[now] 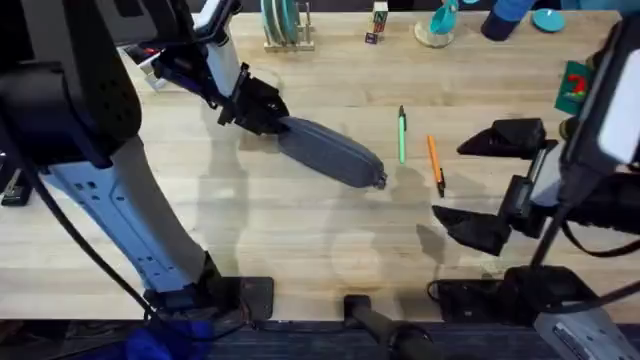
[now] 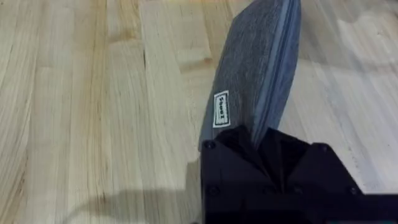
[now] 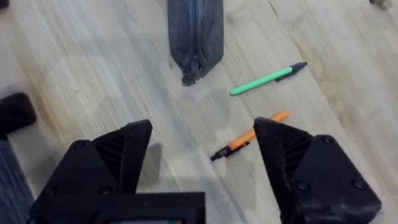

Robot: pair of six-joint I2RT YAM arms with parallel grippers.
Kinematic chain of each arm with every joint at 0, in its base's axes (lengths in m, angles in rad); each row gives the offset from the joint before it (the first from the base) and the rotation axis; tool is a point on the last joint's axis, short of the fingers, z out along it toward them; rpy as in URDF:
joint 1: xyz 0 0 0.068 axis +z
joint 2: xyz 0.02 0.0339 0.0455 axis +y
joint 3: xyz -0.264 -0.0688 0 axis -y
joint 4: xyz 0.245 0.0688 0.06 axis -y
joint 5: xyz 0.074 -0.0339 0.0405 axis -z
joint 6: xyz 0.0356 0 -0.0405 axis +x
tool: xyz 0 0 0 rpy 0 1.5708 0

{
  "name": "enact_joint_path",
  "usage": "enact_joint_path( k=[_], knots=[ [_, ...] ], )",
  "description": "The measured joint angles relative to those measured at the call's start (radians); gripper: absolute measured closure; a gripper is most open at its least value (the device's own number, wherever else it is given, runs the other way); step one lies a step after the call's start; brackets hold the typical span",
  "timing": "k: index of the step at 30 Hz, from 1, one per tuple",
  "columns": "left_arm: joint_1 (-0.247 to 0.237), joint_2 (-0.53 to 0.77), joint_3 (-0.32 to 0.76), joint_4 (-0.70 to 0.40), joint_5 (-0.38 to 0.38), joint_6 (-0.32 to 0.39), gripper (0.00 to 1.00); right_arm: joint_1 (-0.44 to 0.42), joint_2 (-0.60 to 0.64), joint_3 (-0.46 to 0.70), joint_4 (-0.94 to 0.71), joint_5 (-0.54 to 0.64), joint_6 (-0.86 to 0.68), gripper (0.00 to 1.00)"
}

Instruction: Unzip the bag, pick up the pens from the table one at a time and place them inside, then zip the bag closed.

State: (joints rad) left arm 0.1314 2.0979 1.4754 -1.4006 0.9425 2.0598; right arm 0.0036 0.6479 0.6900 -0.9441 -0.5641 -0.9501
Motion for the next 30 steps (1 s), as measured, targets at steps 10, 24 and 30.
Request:
enact_joint_path(
  k=[10,24,30],
  knots=[
    [0.0,0.0,0.0,0.0,0.0,0.0,0.958,0.0,0.0,-0.097,0.079,-0.069,0.0,0.006],
    [0.0,0.0,0.0,0.0,0.0,0.0,0.958,0.0,0.015,-0.129,0.164,-0.088,0.071,0.006],
    [0.0,0.0,0.0,0.0,0.0,0.0,0.958,0.001,0.082,-0.129,0.189,-0.118,0.083,0.006]
  ],
)
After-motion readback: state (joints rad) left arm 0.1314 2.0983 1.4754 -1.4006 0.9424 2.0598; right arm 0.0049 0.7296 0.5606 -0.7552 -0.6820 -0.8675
